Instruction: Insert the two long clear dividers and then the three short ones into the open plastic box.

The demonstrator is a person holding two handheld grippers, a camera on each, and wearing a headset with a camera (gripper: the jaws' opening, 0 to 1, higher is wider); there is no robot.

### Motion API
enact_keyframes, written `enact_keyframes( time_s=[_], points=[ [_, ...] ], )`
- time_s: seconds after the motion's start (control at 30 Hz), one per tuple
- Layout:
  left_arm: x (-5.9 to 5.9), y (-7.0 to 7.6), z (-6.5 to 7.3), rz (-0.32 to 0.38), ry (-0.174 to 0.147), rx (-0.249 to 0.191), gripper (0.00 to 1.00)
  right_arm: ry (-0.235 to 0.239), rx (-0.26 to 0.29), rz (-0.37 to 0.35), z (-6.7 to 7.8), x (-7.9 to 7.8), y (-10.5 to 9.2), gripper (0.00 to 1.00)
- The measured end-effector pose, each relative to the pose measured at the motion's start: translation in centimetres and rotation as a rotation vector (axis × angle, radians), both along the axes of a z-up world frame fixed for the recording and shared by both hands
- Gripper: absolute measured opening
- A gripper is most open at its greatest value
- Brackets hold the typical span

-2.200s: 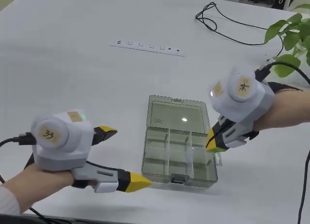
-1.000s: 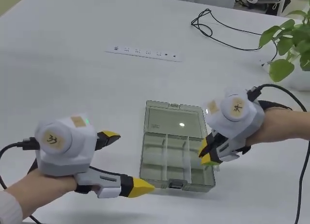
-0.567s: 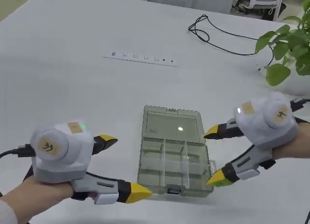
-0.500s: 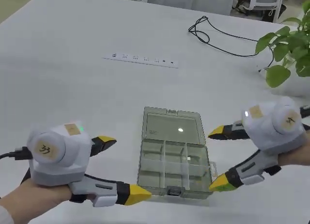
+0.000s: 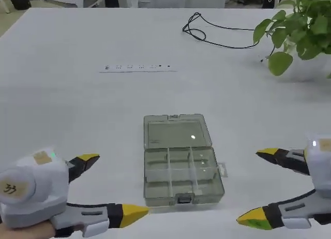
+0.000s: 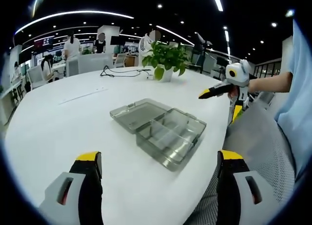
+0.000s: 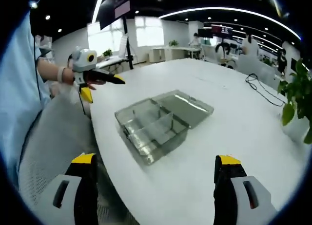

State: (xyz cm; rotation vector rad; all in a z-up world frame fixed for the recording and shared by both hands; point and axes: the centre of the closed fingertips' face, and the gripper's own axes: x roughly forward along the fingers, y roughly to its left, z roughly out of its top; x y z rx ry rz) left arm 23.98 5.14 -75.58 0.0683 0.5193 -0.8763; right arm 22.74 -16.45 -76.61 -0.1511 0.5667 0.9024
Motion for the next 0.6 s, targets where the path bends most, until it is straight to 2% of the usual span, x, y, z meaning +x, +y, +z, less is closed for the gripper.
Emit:
enact_keyframes(
  time_s=[0.03, 0.07, 0.17, 0.3, 0.37, 0.53, 0.6],
  points=[
    [-0.1, -0.1, 0.1, 0.007, -0.002, 0.005, 1.00, -0.010, 0.058, -0.036, 0.5, 0.6, -0.8, 1.00],
    [-0.2, -0.1, 0.2, 0.010, -0.005, 0.003, 1.00, -0.016, 0.078, -0.047, 0.7, 0.6, -1.1, 1.00],
    [-0.3, -0.4, 0.3, 0.019, -0.008, -0.001, 1.00, -0.019, 0.045, -0.054, 0.7, -0.2, -1.4, 1.00],
    [-0.5, -1.1, 0.3, 0.028, -0.013, 0.001, 1.00, -0.005, 0.041, -0.034, 0.1, -0.8, -1.5, 1.00],
    [-0.6, -1.4, -0.1, 0.026, -0.017, 0.023, 1.00, -0.010, 0.028, -0.023, -0.3, -0.9, -1.7, 1.00],
    [-0.8, -2.0, -0.7, 0.029, -0.014, 0.031, 1.00, -0.017, 0.038, -0.006, -0.4, -0.7, -1.8, 1.00],
    [-0.7, -2.2, -0.5, 0.047, -0.022, 0.016, 1.00, -0.016, 0.046, 0.004, -0.5, -0.7, -1.9, 1.00]
  ],
)
